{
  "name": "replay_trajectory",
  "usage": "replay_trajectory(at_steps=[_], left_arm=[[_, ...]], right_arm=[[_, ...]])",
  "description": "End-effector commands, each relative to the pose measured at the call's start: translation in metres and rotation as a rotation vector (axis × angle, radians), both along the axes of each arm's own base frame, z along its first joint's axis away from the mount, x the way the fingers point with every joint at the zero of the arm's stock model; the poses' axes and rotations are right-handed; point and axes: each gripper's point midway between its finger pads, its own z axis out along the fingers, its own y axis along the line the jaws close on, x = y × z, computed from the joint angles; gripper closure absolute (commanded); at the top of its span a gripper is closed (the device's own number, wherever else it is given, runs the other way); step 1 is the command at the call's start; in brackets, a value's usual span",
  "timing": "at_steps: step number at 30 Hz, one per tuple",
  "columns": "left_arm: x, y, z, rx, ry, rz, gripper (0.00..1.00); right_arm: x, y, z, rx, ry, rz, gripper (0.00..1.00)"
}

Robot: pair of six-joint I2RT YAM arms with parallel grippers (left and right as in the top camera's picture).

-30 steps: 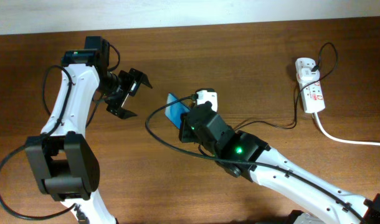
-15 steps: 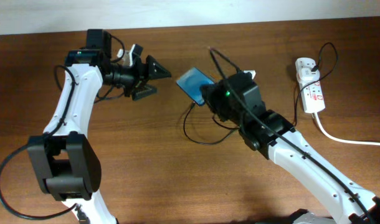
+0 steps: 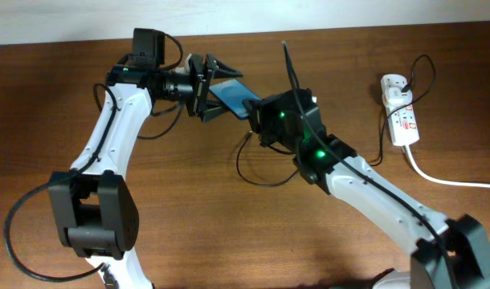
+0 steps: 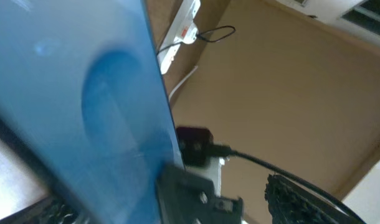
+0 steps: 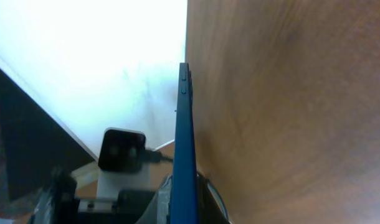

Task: Plug charger to phone and switch on socket

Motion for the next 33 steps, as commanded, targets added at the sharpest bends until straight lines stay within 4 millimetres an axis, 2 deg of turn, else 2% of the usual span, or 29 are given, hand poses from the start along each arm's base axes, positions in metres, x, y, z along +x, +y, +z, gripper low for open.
replay_trajectory(at_steps=[1,3,4,5,6,9,13,15,17,19,21,26,29,33], left_arm=[[-0.006,-0.004,0.008,-0.041,0.065,-0.003,0.32],[-0.005,-0.004,0.006,-0.032,0.064,0.003,0.32],[-0.005,-0.003,0.006,-0.031,0.064,0.004,0.35],[-0.002,-0.002,0.003,-0.01,0.06,0.018,0.42],[-0.001,-0.001,0.0,0.006,0.058,0.028,0.43],[0.008,0.005,-0.012,0.081,0.046,0.079,0.44],[0.017,0.018,-0.018,0.124,0.035,0.127,0.45],[0.019,0.021,-0.019,0.131,0.035,0.138,0.55],[0.018,0.021,-0.019,0.13,0.035,0.136,0.58],[0.016,0.017,-0.016,0.113,0.037,0.121,0.65],[0.013,0.011,-0.015,0.106,0.038,0.105,0.76],[0.007,0.001,-0.011,0.08,0.067,0.087,0.84],[0.007,0.0,-0.01,0.073,0.069,0.082,0.95],[0.009,0.002,-0.013,0.092,0.065,0.096,1.0]], right_arm=[[0.01,0.017,0.006,0.028,-0.066,0.003,0.96],[0.009,0.023,0.008,0.029,-0.082,0.002,0.96],[0.009,0.022,0.008,0.022,-0.086,-0.013,0.96],[0.01,0.022,0.008,0.021,-0.087,-0.016,0.96],[0.01,0.022,0.009,0.023,-0.091,-0.016,0.96],[0.008,0.025,0.01,0.031,-0.09,0.001,0.96],[0.004,0.03,0.011,0.044,-0.083,0.038,0.96],[0.003,0.032,0.011,0.05,-0.083,0.049,0.96],[0.003,0.033,0.014,0.061,-0.09,0.054,0.96],[0.005,0.035,0.022,0.078,-0.117,0.056,0.96],[0.006,0.037,0.031,0.1,-0.15,0.062,0.96],[0.006,0.037,0.032,0.101,-0.152,0.062,0.96],[0.006,0.036,0.028,0.092,-0.139,0.06,0.85],[0.006,0.036,0.026,0.089,-0.133,0.061,0.71]])
